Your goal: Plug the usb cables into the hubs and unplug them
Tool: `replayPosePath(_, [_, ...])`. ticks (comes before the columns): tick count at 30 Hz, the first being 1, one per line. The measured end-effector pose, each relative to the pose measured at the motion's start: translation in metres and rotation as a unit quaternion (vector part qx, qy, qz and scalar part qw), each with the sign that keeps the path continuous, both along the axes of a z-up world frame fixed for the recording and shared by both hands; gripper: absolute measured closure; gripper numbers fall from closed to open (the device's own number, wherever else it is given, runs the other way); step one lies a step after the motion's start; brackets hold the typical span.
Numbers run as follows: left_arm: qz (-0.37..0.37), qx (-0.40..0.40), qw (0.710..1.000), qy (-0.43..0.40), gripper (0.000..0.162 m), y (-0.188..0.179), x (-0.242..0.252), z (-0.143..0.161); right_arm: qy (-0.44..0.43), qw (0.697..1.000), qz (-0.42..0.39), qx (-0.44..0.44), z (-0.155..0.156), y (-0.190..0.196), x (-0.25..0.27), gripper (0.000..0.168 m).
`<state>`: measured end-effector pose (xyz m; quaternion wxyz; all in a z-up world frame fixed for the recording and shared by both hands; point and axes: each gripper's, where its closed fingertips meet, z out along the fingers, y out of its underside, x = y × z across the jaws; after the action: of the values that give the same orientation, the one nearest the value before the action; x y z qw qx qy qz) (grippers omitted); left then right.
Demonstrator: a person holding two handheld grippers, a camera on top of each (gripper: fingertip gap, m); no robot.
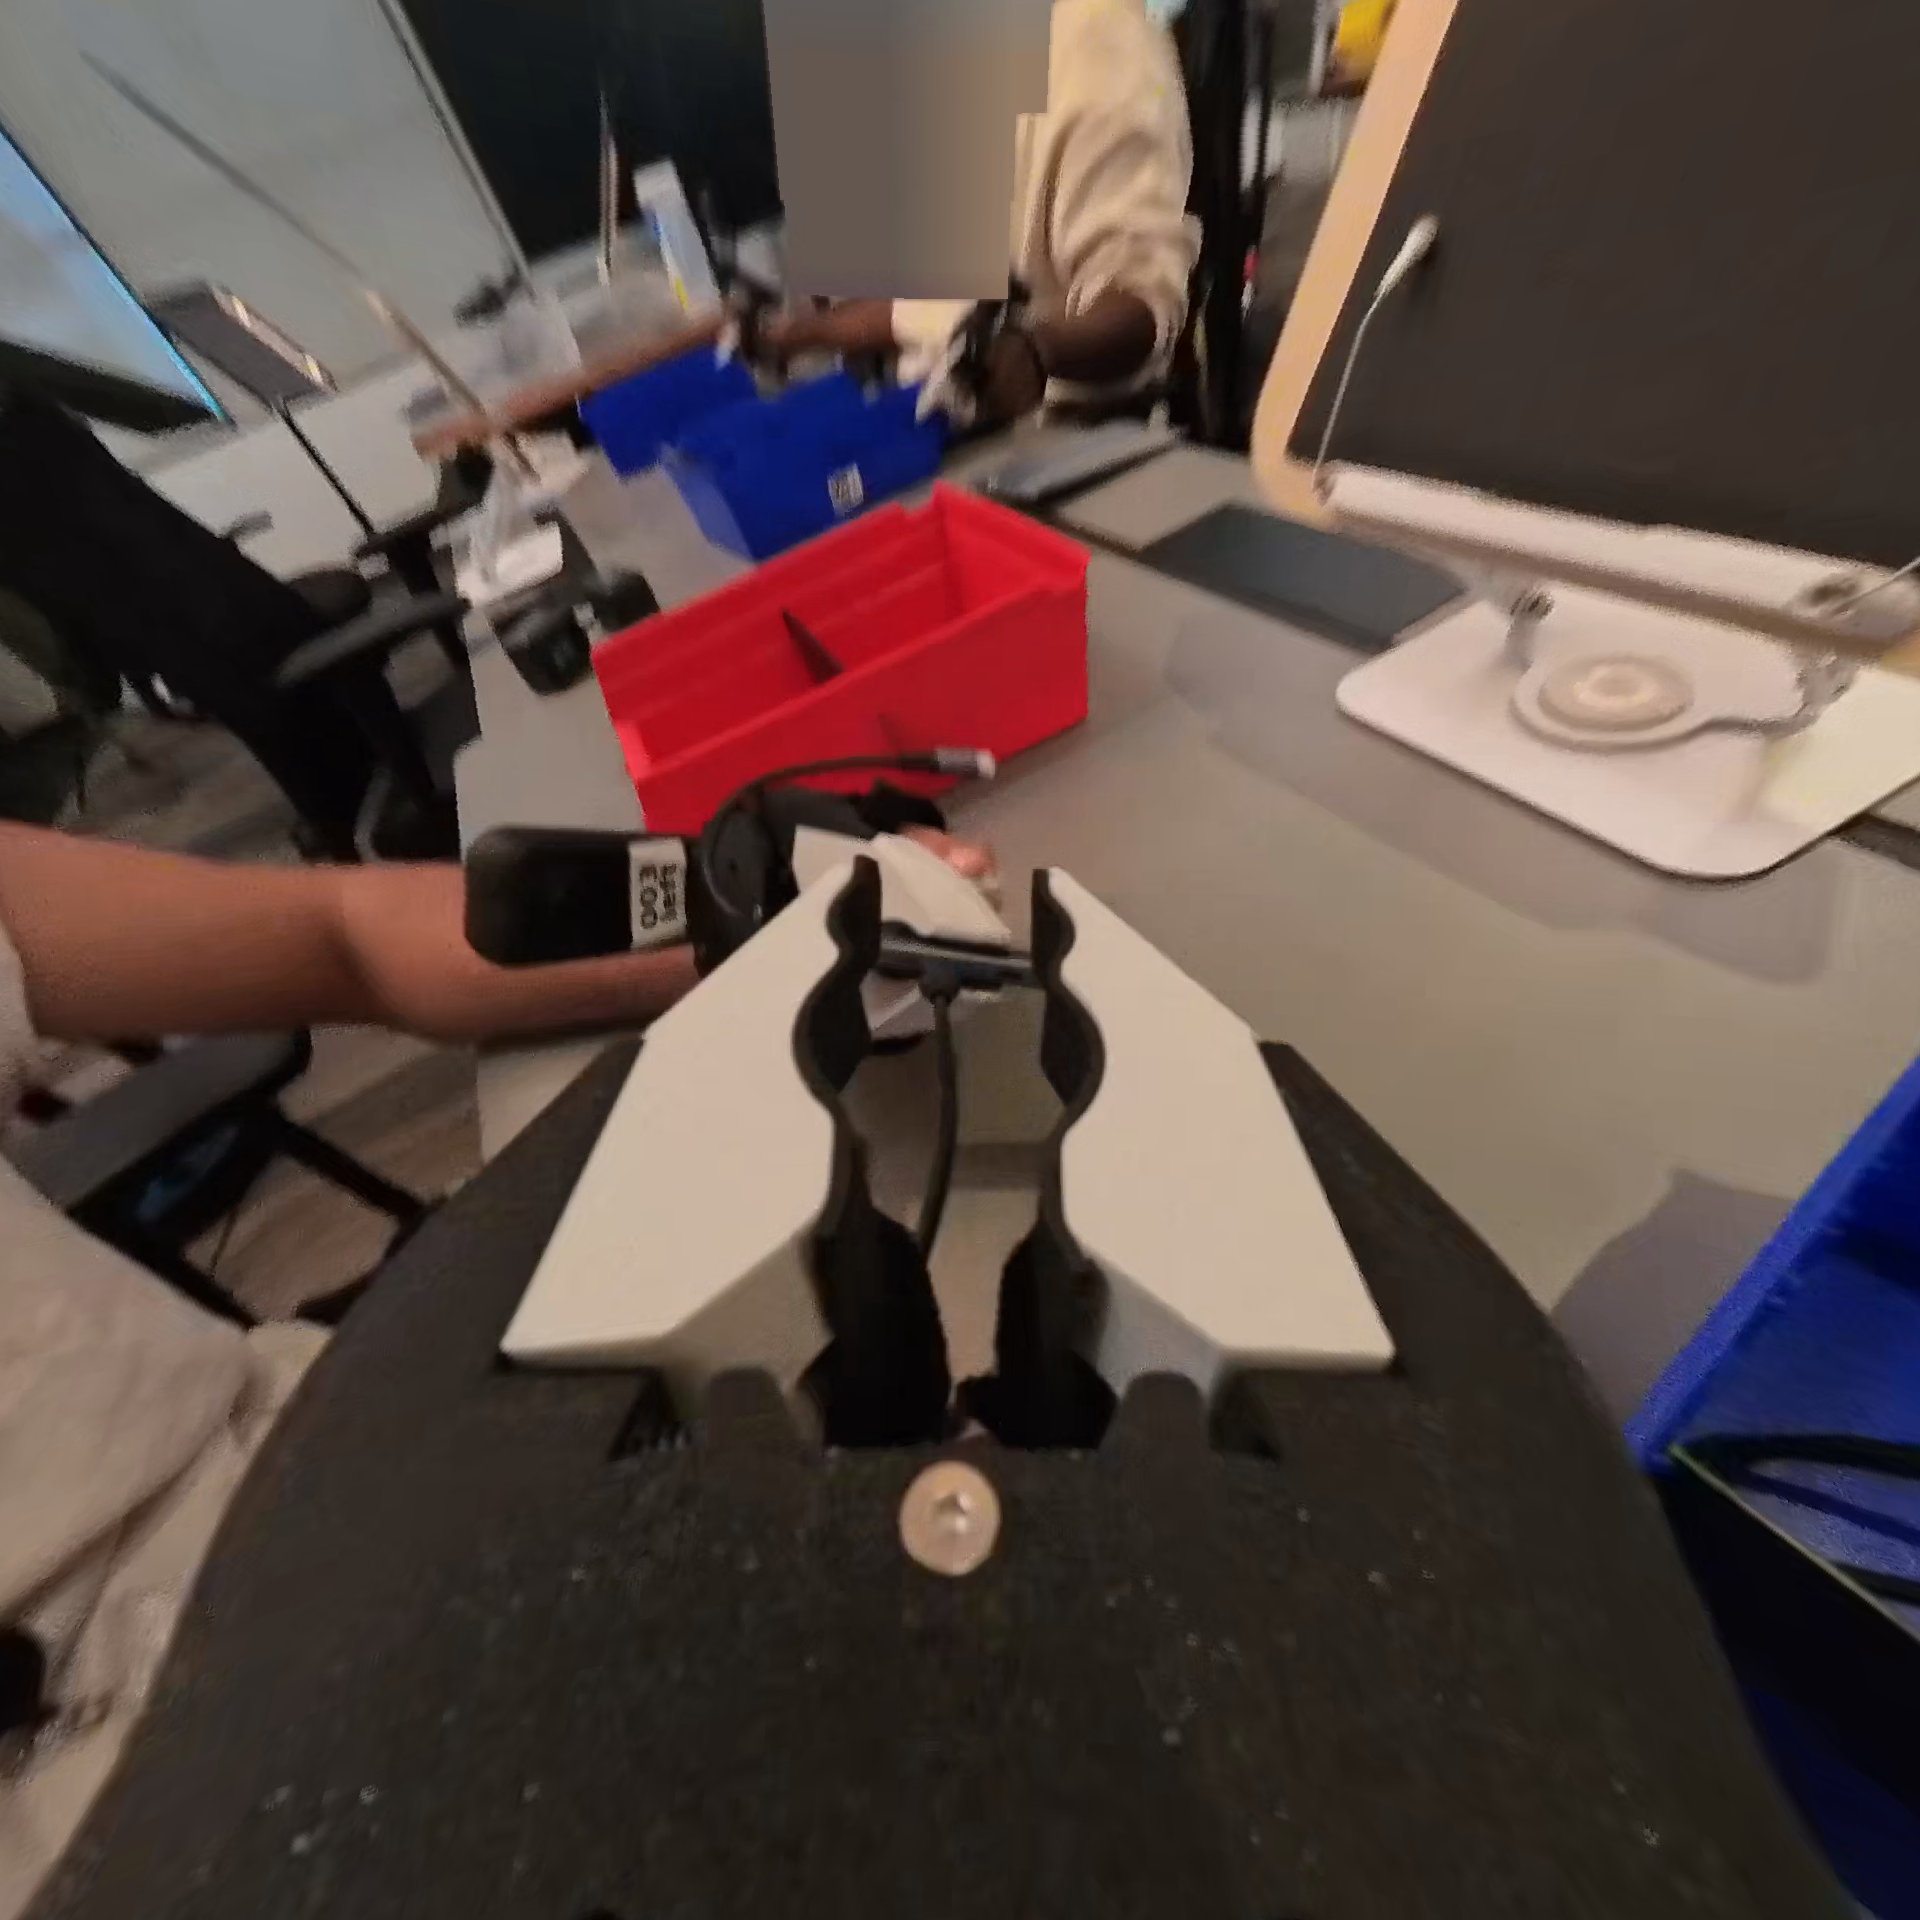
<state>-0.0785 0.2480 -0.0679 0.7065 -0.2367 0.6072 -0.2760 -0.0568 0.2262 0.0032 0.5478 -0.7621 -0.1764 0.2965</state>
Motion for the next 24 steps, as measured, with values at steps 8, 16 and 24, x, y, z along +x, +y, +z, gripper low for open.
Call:
replayPosePath(8, [0.004,-0.01,0.999,-0.048,0.152,0.003,-0.009,0.018,0.017,0.998,-0.05,-0.032,-0.039,-0.012,0.007,0.149])
replayPosePath(16, [-0.011,0.015,0.998,-0.066,0.152,-0.015,-0.011,0.025,-0.049,0.996,-0.072,-0.009,-0.043,-0.007,-0.04,0.144])
replayPosePath(24, [-0.009,0.012,0.999,-0.051,0.152,-0.015,-0.008,0.02,-0.029,0.997,-0.069,-0.006,-0.042,-0.008,-0.044,0.159])
